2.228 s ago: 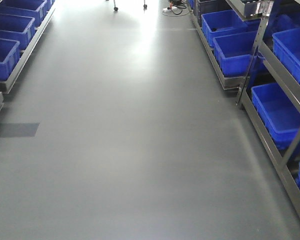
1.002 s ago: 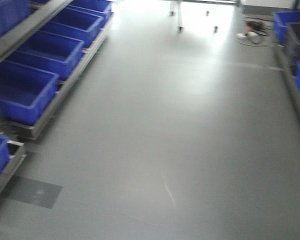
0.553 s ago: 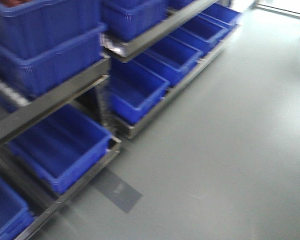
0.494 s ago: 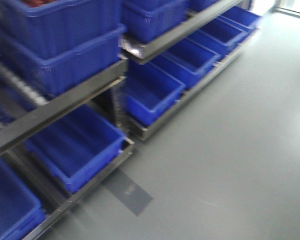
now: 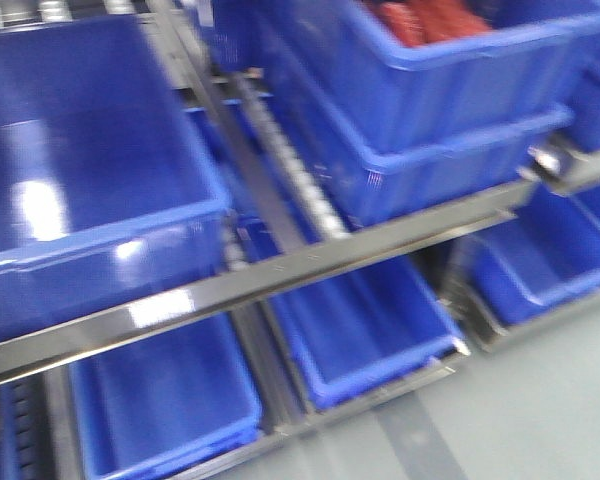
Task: Pour parts from conveyor to right shelf
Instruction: 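Turn into the shelf aisle and drive to the blue bin rack, then position the base in front of the empty blue bin on the shelf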
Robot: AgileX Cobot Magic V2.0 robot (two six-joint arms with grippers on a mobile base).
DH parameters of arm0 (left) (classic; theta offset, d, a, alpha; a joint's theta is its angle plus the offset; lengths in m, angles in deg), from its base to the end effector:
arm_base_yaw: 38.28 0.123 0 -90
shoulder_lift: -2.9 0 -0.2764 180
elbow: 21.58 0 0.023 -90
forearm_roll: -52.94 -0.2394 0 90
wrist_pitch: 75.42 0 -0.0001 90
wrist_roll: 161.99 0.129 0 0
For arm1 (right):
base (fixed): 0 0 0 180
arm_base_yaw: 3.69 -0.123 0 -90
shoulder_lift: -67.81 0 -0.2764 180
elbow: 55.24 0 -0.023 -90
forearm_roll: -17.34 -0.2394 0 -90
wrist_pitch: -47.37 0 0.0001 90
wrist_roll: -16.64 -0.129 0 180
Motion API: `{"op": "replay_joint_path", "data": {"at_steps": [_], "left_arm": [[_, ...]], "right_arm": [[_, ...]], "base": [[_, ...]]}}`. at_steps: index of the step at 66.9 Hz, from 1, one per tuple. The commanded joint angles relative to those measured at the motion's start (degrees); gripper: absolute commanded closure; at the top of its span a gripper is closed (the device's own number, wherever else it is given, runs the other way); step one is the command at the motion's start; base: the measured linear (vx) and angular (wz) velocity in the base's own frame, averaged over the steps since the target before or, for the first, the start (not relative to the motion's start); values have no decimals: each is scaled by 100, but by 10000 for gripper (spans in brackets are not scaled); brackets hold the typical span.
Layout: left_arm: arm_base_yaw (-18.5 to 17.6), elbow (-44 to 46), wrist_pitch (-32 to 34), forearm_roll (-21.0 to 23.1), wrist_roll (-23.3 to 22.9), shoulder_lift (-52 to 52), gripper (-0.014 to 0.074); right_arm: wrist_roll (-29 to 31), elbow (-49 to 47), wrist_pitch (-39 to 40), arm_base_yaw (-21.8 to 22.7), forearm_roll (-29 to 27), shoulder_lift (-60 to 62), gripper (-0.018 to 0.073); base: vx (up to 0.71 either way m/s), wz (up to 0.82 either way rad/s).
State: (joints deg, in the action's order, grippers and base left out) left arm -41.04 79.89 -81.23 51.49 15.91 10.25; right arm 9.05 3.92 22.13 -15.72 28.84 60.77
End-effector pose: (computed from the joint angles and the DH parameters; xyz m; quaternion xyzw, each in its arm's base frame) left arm 0.0919 -0.0041 0.1946 0.0123 0.7173 -0.0199 0.6963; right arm 0.0648 0.0026 0.2722 -0.0626 0.7104 0.0259 0.7005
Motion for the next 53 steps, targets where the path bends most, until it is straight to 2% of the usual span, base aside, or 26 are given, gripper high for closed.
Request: {"op": "replay_joint_path", "data": {"at_steps": [1,32,53], "left_arm": [[-32,111,451,35,-44,-69,603],[-32,111,451,35,-44,-69,603],[-32,111,451,35,-44,-69,603]], "right_arm": [[37,-155,460,24,82,-99,564],[37,-155,460,24,82,-99,564],[37,-155,460,24,82,-99,564]], "base": [[19,72],[18,68],[17,21]]}}
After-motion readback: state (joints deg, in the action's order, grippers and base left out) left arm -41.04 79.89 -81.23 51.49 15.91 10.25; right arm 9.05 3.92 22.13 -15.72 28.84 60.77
